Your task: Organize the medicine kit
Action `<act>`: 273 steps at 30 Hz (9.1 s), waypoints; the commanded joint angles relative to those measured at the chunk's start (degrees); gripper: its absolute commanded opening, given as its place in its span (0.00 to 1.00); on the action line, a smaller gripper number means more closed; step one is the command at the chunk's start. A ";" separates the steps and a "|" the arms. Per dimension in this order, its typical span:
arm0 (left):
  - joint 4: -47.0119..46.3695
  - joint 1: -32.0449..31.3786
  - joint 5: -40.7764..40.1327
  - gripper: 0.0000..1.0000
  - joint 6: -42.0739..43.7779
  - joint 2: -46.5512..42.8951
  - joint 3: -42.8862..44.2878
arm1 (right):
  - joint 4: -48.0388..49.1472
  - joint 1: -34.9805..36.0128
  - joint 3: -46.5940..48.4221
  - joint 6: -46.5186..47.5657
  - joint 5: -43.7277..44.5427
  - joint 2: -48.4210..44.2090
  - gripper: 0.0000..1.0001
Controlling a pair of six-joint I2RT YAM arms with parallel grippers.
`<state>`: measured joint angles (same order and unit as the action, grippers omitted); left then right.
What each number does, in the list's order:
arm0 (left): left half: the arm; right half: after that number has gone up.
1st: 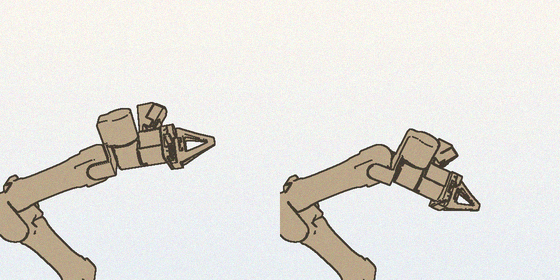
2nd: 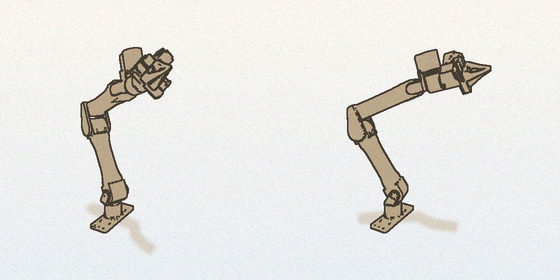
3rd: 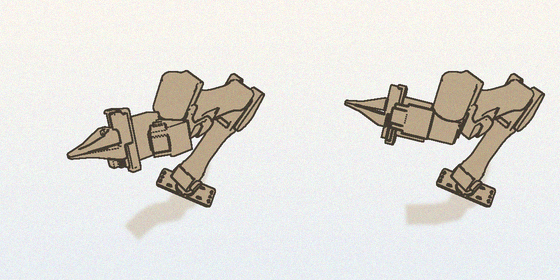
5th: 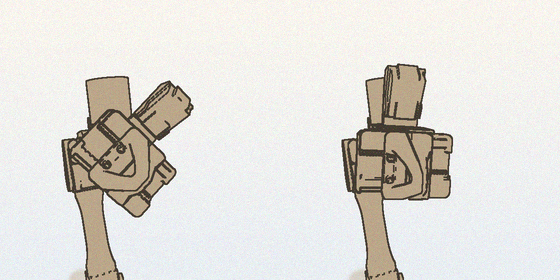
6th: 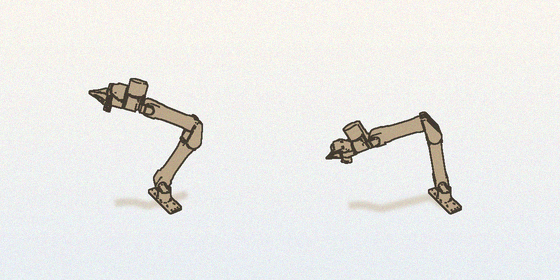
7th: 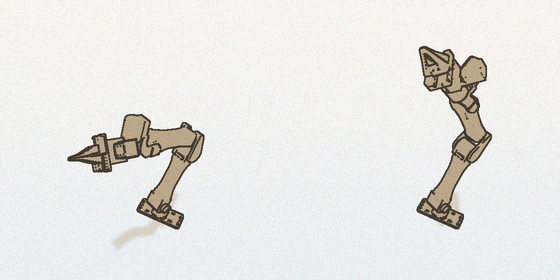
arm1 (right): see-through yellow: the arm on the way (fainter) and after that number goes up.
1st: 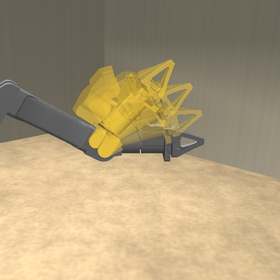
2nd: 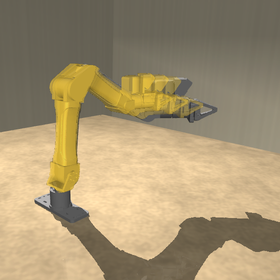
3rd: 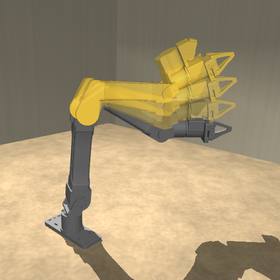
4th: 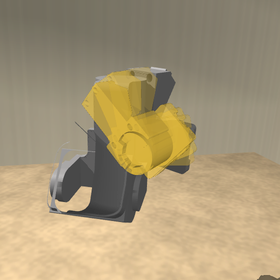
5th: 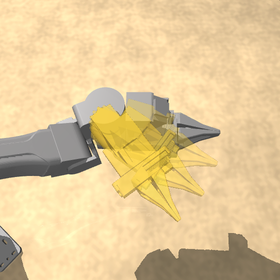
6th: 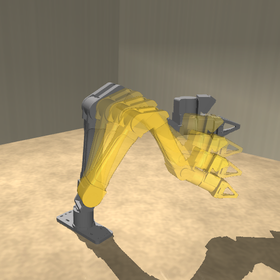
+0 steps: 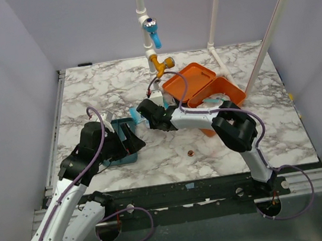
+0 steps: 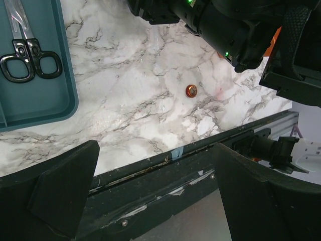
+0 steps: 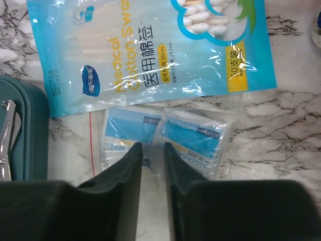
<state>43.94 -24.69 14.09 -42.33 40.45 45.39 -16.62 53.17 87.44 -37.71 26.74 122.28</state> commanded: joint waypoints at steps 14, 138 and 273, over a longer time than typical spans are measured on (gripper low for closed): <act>1.67 0.53 -1.63 0.98 0.17 -2.24 0.76 | -0.34 2.45 -9.12 2.85 -1.23 -9.27 0.01; 1.10 1.57 1.03 0.98 2.56 -4.58 -0.88 | 11.50 -0.30 -27.19 -24.68 -14.52 -31.65 0.64; 5.70 1.92 0.68 0.99 1.54 -9.82 1.82 | 3.79 -9.88 -35.94 -10.18 -5.96 -54.74 0.01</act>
<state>51.51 -23.20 15.59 -40.56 29.87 45.74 -4.34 44.86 52.62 -48.99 16.19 73.25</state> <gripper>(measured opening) 0.985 0.008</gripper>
